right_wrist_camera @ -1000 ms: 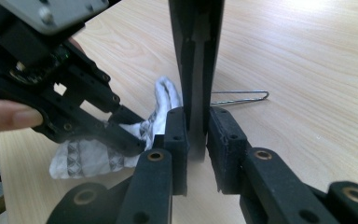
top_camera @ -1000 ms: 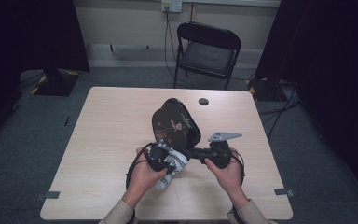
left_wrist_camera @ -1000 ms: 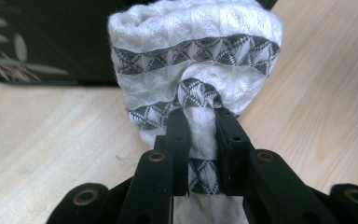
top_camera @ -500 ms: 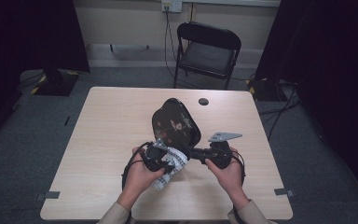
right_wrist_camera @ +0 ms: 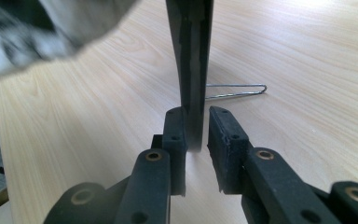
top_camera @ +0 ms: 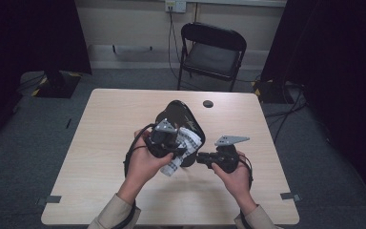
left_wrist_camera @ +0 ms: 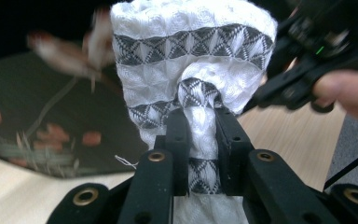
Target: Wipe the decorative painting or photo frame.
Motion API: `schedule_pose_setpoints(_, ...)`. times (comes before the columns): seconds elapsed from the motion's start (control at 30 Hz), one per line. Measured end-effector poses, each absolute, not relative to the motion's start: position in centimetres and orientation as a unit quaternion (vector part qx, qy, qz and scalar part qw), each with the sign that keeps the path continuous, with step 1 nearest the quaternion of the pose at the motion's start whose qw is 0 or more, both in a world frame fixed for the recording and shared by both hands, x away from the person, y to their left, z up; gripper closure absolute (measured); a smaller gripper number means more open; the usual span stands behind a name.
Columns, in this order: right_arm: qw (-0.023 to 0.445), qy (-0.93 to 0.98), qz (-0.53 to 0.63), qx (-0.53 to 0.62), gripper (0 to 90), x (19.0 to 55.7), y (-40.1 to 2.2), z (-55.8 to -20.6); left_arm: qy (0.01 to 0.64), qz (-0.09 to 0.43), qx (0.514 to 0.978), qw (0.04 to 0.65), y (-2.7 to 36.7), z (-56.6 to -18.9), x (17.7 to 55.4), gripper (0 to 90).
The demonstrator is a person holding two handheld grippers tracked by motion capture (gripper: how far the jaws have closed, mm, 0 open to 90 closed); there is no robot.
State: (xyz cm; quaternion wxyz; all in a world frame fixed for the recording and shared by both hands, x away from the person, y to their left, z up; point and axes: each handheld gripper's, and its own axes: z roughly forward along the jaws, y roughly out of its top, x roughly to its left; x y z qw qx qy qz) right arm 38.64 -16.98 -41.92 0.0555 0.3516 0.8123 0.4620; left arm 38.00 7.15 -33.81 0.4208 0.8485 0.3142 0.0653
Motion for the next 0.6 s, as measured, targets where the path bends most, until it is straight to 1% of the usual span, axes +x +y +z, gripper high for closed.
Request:
schedule_pose_setpoints(0.17,0.055,0.814,0.459,0.352,77.8,38.7,-17.2,-41.9,0.311,0.064,0.853,0.415,6.4,-33.5,38.4,77.6)
schedule_pose_setpoints(0.6,0.064,0.812,0.454,0.361,79.4,39.0,-17.7,-42.0,0.308,0.055,0.857,0.409,5.8,-34.8,38.6,77.6)
